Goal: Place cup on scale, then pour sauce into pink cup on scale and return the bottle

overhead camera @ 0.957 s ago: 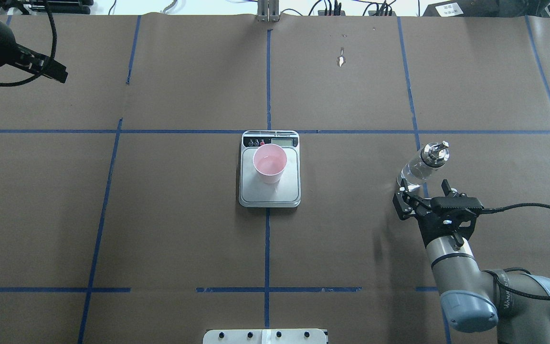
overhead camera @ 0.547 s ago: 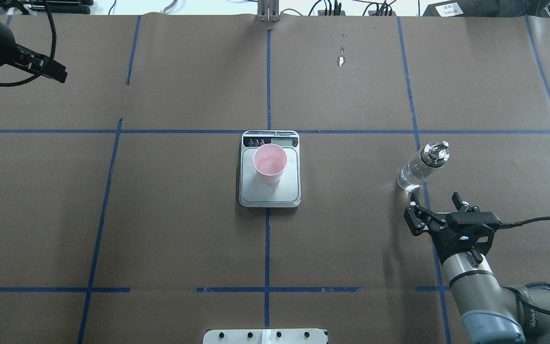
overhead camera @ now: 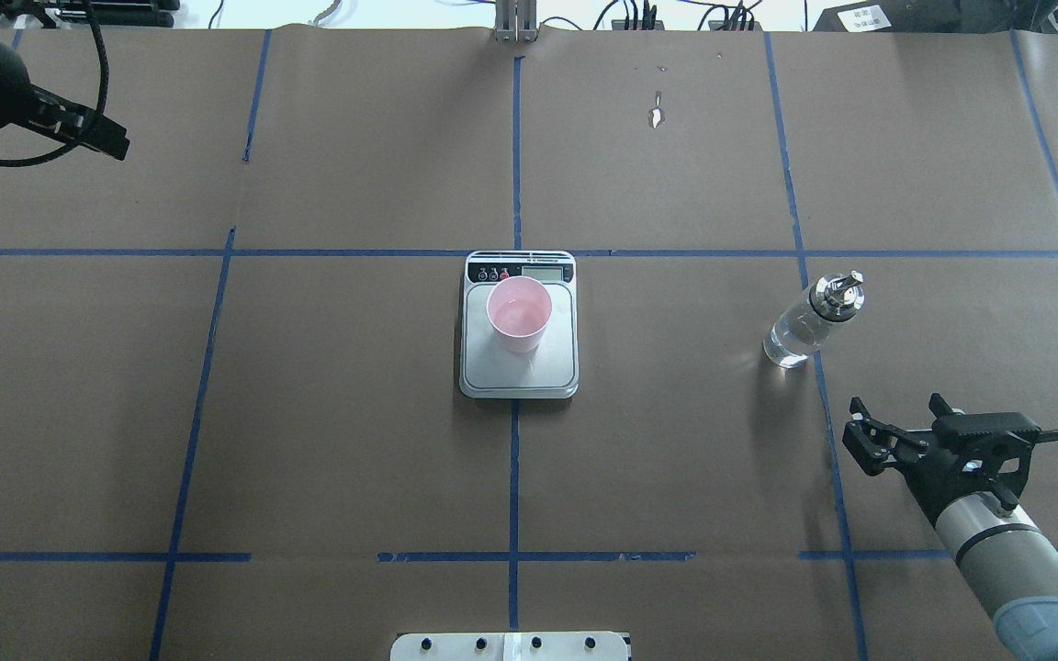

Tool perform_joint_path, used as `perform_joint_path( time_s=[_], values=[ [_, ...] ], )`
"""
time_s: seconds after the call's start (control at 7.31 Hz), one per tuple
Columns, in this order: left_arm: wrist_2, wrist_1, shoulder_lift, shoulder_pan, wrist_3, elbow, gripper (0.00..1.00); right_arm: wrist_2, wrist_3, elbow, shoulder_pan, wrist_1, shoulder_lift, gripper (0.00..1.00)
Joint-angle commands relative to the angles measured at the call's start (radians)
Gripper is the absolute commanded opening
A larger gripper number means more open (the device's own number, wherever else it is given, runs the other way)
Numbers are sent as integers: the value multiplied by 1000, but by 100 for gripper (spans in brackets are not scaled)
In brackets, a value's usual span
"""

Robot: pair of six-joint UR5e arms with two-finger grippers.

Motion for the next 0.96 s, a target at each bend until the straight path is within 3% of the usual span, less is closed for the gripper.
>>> perform_joint_path(
  time_s=[0.0,0.27,0.55,0.82],
  values=[
    [-1,-1,0,1,0,3,77,165,-151,-13,96,175,-57,100],
    [-2,1,0,3,0,11,77,447,-335,-18,349,191,-42,100],
    [-5,-7,9,1,20,43,77,862,-556,-36,690,180,-4,100],
    [-16,-8,14,-92,172,113,77,1224,-664,-177,952,78,149,100]
  ],
)
